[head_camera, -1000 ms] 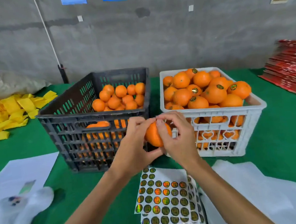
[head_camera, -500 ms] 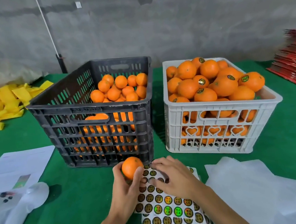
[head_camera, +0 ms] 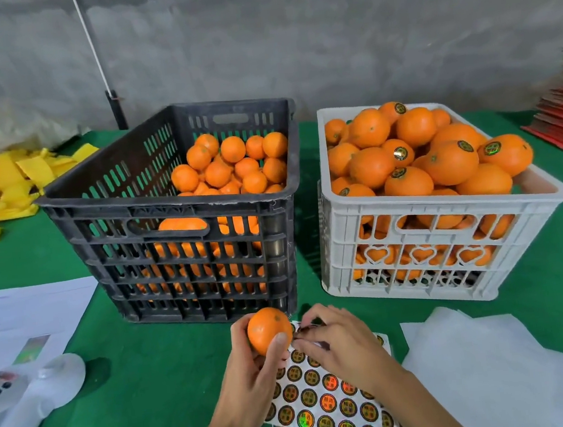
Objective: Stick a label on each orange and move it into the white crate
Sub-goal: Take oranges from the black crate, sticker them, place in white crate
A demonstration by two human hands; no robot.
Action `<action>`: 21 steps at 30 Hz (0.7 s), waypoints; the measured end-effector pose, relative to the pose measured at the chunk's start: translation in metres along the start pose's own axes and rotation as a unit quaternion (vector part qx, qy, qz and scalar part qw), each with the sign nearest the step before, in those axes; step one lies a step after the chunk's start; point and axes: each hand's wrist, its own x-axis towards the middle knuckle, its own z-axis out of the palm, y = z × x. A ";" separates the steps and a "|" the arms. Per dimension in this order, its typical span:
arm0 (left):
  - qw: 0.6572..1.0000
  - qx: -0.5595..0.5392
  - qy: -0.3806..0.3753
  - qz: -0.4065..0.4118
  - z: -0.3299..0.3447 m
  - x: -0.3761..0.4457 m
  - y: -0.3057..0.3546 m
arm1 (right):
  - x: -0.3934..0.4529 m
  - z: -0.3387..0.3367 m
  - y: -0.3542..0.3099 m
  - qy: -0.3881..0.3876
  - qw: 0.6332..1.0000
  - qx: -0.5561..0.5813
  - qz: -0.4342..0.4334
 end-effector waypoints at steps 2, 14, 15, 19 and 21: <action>1.000 0.004 -0.008 0.000 0.001 0.000 0.000 | 0.000 0.001 -0.001 0.024 0.999 0.034 0.015; 0.999 0.037 -0.022 -0.002 0.000 0.003 -0.006 | 0.004 0.005 -0.039 0.209 0.928 0.283 0.125; 0.999 0.036 -0.022 -0.001 0.000 0.003 -0.006 | 0.004 0.004 -0.040 0.208 0.919 0.306 0.134; 0.999 0.043 -0.029 -0.003 -0.002 0.005 -0.006 | 0.000 0.000 -0.041 0.185 0.888 0.396 0.142; 0.999 0.037 -0.028 0.001 -0.002 0.005 -0.003 | -0.002 -0.001 -0.041 0.178 0.885 0.411 0.129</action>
